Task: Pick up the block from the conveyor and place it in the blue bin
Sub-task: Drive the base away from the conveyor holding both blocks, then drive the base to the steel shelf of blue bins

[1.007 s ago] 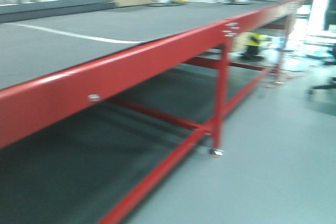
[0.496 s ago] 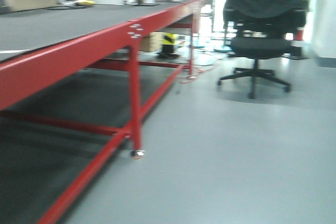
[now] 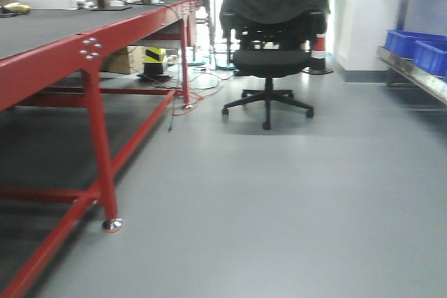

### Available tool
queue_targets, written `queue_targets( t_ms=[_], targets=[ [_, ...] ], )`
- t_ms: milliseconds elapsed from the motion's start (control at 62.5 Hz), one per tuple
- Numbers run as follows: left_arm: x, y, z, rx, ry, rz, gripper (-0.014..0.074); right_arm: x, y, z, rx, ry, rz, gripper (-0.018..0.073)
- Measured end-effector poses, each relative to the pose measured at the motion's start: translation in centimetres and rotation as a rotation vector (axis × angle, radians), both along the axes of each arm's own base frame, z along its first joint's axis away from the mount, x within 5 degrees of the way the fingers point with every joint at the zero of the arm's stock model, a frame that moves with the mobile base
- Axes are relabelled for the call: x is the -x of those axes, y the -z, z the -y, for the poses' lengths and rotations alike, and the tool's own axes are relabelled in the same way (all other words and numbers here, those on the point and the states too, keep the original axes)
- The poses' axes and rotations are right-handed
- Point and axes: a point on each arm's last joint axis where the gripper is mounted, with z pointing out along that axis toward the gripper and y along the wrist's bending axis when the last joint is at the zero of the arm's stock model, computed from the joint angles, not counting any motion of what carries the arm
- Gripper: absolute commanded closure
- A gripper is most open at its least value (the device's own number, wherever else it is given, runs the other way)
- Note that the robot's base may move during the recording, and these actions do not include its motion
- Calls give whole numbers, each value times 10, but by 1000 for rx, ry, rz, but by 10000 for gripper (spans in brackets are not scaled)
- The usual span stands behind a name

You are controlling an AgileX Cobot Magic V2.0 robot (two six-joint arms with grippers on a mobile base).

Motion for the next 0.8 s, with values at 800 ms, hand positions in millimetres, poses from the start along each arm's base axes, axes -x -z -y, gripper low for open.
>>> queue_targets(
  t_ms=[800],
  targets=[
    [0,0,0,0,0,0,708,0,0,0,0,0,0,721]
  ],
)
